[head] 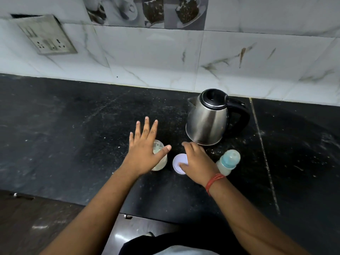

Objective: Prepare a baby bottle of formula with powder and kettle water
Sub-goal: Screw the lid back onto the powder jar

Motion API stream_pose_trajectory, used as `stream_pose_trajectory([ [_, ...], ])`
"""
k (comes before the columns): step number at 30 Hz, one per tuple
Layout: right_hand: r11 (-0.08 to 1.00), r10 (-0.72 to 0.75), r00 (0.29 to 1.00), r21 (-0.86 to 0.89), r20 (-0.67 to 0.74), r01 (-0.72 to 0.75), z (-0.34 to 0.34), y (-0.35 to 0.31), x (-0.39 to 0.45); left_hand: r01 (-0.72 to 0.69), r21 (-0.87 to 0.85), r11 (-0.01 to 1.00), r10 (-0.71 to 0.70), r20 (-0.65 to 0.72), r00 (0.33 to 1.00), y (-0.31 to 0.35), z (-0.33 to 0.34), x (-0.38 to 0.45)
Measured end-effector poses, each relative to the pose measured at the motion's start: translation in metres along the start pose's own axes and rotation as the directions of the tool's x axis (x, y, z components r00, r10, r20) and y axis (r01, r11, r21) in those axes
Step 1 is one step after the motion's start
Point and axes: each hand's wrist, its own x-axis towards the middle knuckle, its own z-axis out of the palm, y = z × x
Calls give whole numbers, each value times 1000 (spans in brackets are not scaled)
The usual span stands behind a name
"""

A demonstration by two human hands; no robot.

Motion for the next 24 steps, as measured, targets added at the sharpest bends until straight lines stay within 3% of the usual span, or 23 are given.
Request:
stream_pose_trajectory([
  [3,992,58,987,-117,147,-41,19,-1,6,92,-307,947,-69,85,994,-25,-5,-10],
  [5,984,97,977,-165,189,-66,26,-3,9,149,-425,893,-91,154,984,-43,-1,-16],
  [12,962,161,972,-246,169,-116,35,-9,8,225,-548,806,-54,309,949,-65,24,-26],
  [16,970,164,979,-199,121,-138,31,-11,5,217,-599,770,-42,292,956,-63,36,-25],
  [24,979,190,981,74,-26,-188,9,-15,-5,133,-639,758,-66,129,990,-56,51,-23],
])
